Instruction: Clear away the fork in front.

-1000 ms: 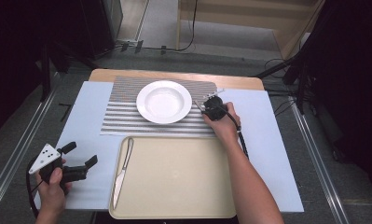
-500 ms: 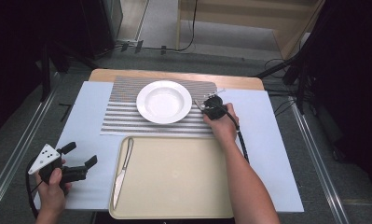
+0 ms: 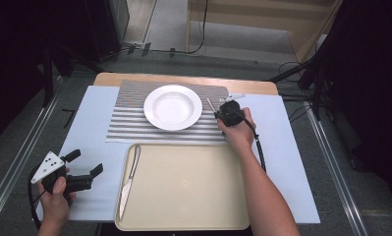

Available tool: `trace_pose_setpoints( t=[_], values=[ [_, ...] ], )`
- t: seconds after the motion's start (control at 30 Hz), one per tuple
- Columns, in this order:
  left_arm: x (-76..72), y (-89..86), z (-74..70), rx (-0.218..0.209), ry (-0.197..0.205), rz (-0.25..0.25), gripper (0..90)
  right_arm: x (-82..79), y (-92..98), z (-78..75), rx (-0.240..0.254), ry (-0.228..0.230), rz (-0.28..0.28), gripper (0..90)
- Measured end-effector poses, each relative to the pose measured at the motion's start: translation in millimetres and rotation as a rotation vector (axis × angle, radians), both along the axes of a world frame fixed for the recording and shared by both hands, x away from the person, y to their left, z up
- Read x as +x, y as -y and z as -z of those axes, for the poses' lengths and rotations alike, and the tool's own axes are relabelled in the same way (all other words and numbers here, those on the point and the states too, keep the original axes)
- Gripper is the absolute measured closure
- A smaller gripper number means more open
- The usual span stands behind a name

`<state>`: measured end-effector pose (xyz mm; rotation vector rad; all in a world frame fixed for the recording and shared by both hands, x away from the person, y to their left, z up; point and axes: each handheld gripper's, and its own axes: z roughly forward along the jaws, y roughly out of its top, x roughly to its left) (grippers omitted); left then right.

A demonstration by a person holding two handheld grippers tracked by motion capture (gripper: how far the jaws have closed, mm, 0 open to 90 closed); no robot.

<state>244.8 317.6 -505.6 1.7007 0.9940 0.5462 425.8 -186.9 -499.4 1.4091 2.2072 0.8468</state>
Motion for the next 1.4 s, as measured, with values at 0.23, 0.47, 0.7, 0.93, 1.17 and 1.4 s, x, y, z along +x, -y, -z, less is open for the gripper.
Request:
trace_pose_setpoints(
  t=[0.23,0.47,0.7,0.93,1.17,1.4],
  values=[
    [-0.1,-0.3,0.0,-0.006,-0.001,-0.004,0.0,3.0,1.6,14.5,-0.025,-0.061,-0.017,83.8],
    [0.1,-0.2,0.0,-0.006,0.000,-0.003,0.0,1.2,1.6,12.1,-0.064,-0.078,-0.070,81.8],
    [0.1,-0.1,0.0,-0.003,0.000,-0.002,0.0,-1.0,3.8,13.7,-0.073,-0.078,-0.072,74.1],
    [0.0,0.1,-0.1,0.006,-0.001,0.001,0.0,-9.3,2.6,17.0,-0.059,-0.054,-0.068,84.4],
    [-0.2,0.0,-0.1,0.002,0.000,0.000,0.0,-11.6,4.9,19.2,-0.032,-0.036,-0.051,85.3],
    [0.2,0.3,-0.1,0.004,-0.001,0.000,0.0,-18.7,10.2,17.1,0.016,0.021,-0.027,85.4]
  ],
)
